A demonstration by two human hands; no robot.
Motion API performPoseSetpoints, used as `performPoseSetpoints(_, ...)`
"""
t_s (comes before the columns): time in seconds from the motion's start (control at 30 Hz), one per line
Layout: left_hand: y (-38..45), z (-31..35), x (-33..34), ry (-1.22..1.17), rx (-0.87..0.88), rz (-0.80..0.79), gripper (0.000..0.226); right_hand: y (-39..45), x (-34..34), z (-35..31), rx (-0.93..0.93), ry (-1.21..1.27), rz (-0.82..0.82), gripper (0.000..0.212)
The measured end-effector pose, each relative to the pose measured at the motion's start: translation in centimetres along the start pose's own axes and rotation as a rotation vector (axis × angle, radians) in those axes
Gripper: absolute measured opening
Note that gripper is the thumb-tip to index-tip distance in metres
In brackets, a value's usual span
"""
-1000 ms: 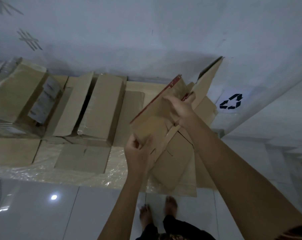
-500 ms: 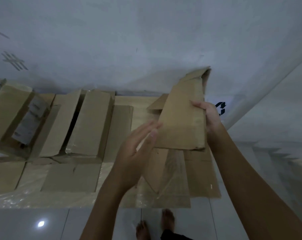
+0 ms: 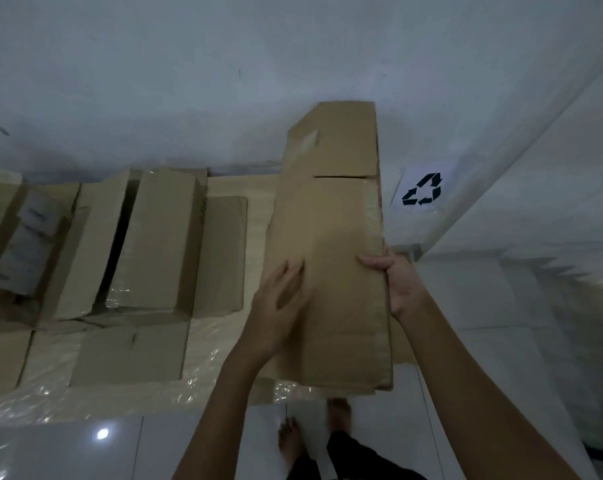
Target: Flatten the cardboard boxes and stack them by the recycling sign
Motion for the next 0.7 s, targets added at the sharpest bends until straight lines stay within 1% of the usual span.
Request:
performPoseSetpoints(0.1, 0.8, -2.2, 2.4, 0.452, 0.051, -0.049, 0.066, 0.9, -1.4, -0.6, -0.091, -0.063, 0.098, 0.046)
performPoseSetpoints(0.17, 0.9, -2.5, 4.0, 0.653, 0.034, -0.115, 0.062, 0.9, -2.2, -1.4, -0.184, -0.198, 0.166, 0.046)
performPoseSetpoints(0.27, 1.1, -3.4, 6.5, 0.796, 0.074, -0.21, 0.054, 0.4, -2.7, -2.4, -0.287, -0.43, 0.286, 0.041)
performPoseSetpoints(0.37, 3.2, -5.8, 8.0, 0.759, 0.139, -0.352, 0.05, 0.5, -4.2, -2.8, -0.356, -0.669, 0.415, 0.047)
performPoseSetpoints(0.43, 5.0, -8.6, 8.2, 0.746, 0.113, -0.437, 0.055, 0.9, -5.5, -3.0, -0.387, -0.803, 0.49, 0.048)
performPoseSetpoints(0.47, 5.9, -9.9, 7.6, 0.728, 0.019, -0.418, 0.058, 1.1, -6.0, -3.0, -0.398, -0.835, 0.522, 0.044)
performPoseSetpoints(0.5, 6.8, -11.3, 6.8, 0.684, -0.107, -0.345, 0.061, 1.3, -6.5, -2.9, -0.406, -0.849, 0.547, 0.04)
performPoseSetpoints(0.57, 7.8, -12.9, 4.8, 0.599, -0.342, -0.147, 0.061, 2.2, -7.3, -2.3, -0.41, -0.885, 0.589, 0.043)
performPoseSetpoints(0.6, 8.3, -13.6, 4.1, 0.54, -0.419, -0.063, 0.061, 2.8, -7.6, -1.9, -0.405, -0.905, 0.608, 0.046)
performPoseSetpoints(0.63, 8.9, -13.9, 3.8, 0.487, -0.451, 0.005, 0.061, 3.5, -7.9, -1.4, -0.39, -0.912, 0.62, 0.046)
performPoseSetpoints(0.7, 10.3, -13.5, 3.6, 0.413, -0.486, 0.103, 0.068, 4.5, -7.9, -0.5, -0.346, -0.892, 0.63, 0.039)
Point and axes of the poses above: each hand's wrist, its own y-axis towards the middle knuckle, its own x-axis out of the palm, z = x × y, the point moved 4 cm from there along y, towards the middle knuckle, and after that the axes turned 12 degrees about x, right-handed, at the moved point
